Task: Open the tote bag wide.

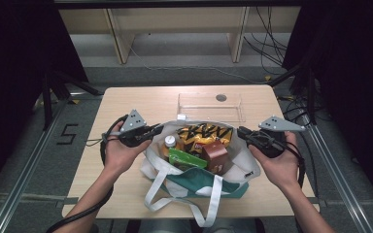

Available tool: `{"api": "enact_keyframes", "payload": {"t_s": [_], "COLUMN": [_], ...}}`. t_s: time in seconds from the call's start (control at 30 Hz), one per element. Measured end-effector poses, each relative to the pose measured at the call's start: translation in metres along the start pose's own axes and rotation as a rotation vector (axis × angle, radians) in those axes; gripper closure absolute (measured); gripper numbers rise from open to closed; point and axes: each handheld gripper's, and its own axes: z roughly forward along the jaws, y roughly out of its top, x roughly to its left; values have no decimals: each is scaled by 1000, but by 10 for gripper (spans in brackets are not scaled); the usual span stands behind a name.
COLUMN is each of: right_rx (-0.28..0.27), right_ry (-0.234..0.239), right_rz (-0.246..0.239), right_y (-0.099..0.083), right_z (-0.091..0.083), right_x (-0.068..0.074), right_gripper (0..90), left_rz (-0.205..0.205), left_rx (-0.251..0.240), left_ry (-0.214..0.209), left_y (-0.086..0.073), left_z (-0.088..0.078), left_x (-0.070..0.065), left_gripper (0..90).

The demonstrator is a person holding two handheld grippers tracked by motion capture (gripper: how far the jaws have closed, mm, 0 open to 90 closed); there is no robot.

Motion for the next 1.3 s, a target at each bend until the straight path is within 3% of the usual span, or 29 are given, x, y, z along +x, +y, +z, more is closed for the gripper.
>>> {"api": "enact_keyframes", "payload": {"t_s": [0.03,0.13,0.17,0.2,0.23,0.33,0.43,0.47,0.5,0.53,0.57,0.63,0.7,0.77,0.87,0.93,1.03,1.07,1.1,1.2,1.23,1.27,1.3], "right_rx": [10,1,26,-2,22,15,39,49,42,58,52,70,70,50,56,48,40,36,34,35,32,32,33], "right_ry": [1,-4,-2,-4,-2,-8,2,-6,-12,-3,-18,-11,-13,-8,-7,-16,-23,-23,-29,-28,-40,-40,-38], "right_rz": [31,43,51,13,52,48,74,76,45,55,36,85,85,49,94,56,65,23,54,56,16,16,46], "right_y": [0,0,1,1,2,0,-3,-4,-6,-6,-7,-9,-9,-11,-12,-15,-20,-20,-22,-25,-27,-27,-29], "right_z": [2,5,5,7,6,10,16,17,20,21,22,24,26,29,31,33,38,39,40,43,46,46,48], "right_x": [0,0,0,-3,-1,-4,-6,-7,-10,-11,-13,-12,-12,-14,-12,-16,-14,-18,-16,-19,-24,-24,-24], "right_gripper": [846,846,846,846,846,845,844,844,844,844,843,843,843,843,842,842,842,841,841,841,841,841,841], "left_rz": [-6,-7,-8,-11,-12,-12,7,9,14,8,8,-3,-10,-9,-28,-34,-52,-56,-58,-59,-59,-45,-47], "left_rx": [2,10,10,10,10,15,33,42,45,48,50,51,58,61,63,69,65,69,66,71,76,88,90], "left_ry": [8,13,10,13,13,7,12,16,14,12,11,9,8,4,-1,-5,-16,-13,-17,-18,-13,-20,-19], "left_y": [0,1,2,2,2,1,0,-1,-1,-2,-2,-3,-5,-6,-9,-11,-15,-15,-17,-19,-19,-20,-21], "left_z": [2,5,6,7,8,13,18,19,21,22,23,25,27,29,33,34,37,38,39,42,43,43,45], "left_x": [0,1,2,3,4,6,6,5,5,5,5,8,10,12,14,16,18,18,19,19,19,21,21], "left_gripper": [865,865,866,866,866,866,866,866,866,866,866,867,867,867,867,867,866,866,866,866,865,865,865]}}
